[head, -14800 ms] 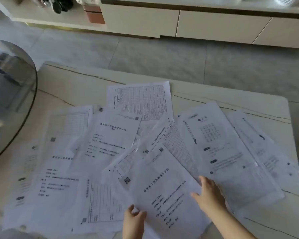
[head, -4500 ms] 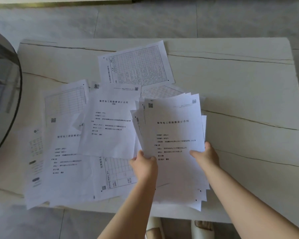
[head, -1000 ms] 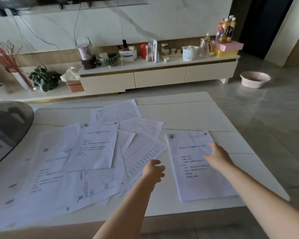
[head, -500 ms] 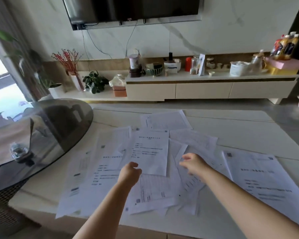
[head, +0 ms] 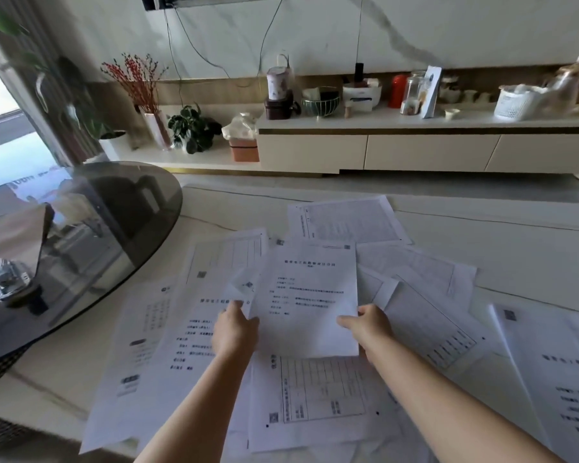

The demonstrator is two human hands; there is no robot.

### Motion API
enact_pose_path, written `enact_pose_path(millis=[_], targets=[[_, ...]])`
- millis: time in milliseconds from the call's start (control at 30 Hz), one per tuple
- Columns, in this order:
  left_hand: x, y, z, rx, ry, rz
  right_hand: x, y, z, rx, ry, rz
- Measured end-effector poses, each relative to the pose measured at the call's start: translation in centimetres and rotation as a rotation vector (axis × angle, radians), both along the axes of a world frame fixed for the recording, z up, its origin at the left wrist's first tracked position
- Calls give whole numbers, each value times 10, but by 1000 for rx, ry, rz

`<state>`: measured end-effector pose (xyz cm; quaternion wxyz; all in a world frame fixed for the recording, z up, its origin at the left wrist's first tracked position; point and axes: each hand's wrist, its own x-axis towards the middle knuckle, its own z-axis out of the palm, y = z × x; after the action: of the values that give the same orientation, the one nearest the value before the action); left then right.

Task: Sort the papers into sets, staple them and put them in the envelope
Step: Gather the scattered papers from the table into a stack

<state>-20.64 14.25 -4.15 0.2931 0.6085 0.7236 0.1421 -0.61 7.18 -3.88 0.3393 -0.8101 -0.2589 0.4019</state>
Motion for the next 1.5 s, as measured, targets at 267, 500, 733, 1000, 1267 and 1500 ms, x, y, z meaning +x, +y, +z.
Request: enact_pose_path(millis=[267, 500, 733, 1000, 1267, 1500], targets=[[-7, -39, 8, -145, -117, 15, 6, -34, 19, 4, -260, 219], [-3, -83, 11, -102, -236, 110, 1, -69, 12, -66, -243, 196], [0, -96, 16, -198, -427, 247, -7, -72, 12, -11, -109, 54], [5, -76, 29, -143, -719, 356, 13, -36, 34, 139, -387, 272], [39, -18, 28, -235, -819, 522, 47, 41, 31, 110, -536, 323], [54, 1, 15, -267, -910, 615, 71, 51, 4, -121, -622, 425]])
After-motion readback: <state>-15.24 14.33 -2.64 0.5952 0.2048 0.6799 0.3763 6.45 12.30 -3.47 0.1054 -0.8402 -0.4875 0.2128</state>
